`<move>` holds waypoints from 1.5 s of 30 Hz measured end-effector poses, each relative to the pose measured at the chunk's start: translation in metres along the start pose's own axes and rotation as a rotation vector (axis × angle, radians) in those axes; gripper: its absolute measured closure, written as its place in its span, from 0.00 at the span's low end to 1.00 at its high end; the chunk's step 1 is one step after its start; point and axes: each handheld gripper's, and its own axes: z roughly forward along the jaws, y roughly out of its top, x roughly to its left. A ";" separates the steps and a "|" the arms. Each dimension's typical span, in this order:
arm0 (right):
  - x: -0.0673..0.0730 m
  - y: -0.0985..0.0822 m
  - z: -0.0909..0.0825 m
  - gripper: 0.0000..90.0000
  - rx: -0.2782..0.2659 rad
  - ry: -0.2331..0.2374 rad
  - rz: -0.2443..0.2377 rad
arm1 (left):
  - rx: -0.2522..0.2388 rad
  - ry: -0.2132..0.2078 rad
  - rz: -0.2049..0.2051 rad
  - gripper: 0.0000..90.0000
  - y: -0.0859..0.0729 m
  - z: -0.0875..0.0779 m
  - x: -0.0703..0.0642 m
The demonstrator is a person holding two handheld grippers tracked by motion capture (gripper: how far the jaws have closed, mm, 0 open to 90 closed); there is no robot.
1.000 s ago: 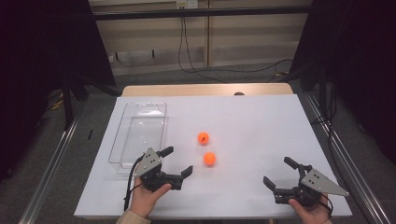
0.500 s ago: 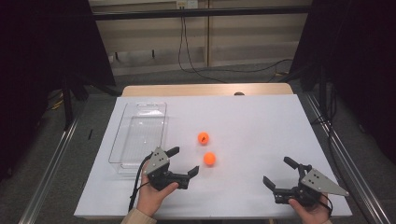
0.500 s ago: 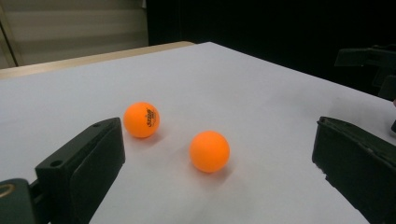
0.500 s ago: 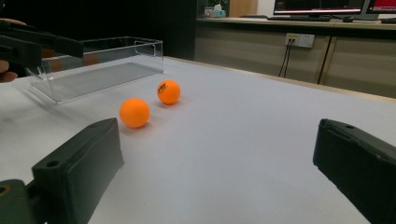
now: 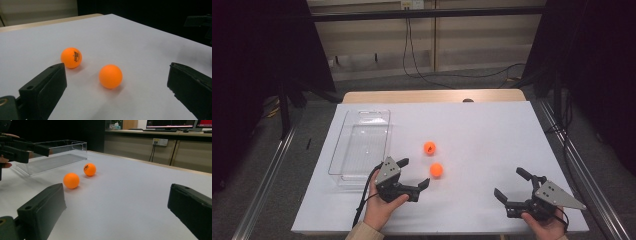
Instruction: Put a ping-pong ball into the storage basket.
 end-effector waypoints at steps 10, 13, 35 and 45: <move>0.000 0.000 0.000 0.01 0.001 -0.001 -0.003 | 0.034 -0.007 -0.001 0.03 0.001 0.010 -0.003; -0.001 0.000 0.000 0.01 -0.001 0.000 0.000 | 0.041 -0.008 0.001 0.03 0.001 0.013 -0.004; -0.001 0.001 0.000 0.01 -0.002 0.004 0.000 | 0.152 -0.008 -0.018 0.04 0.000 0.042 -0.003; -0.001 0.001 0.000 0.01 -0.003 0.004 0.000 | 0.189 0.000 0.002 0.11 0.002 0.054 -0.002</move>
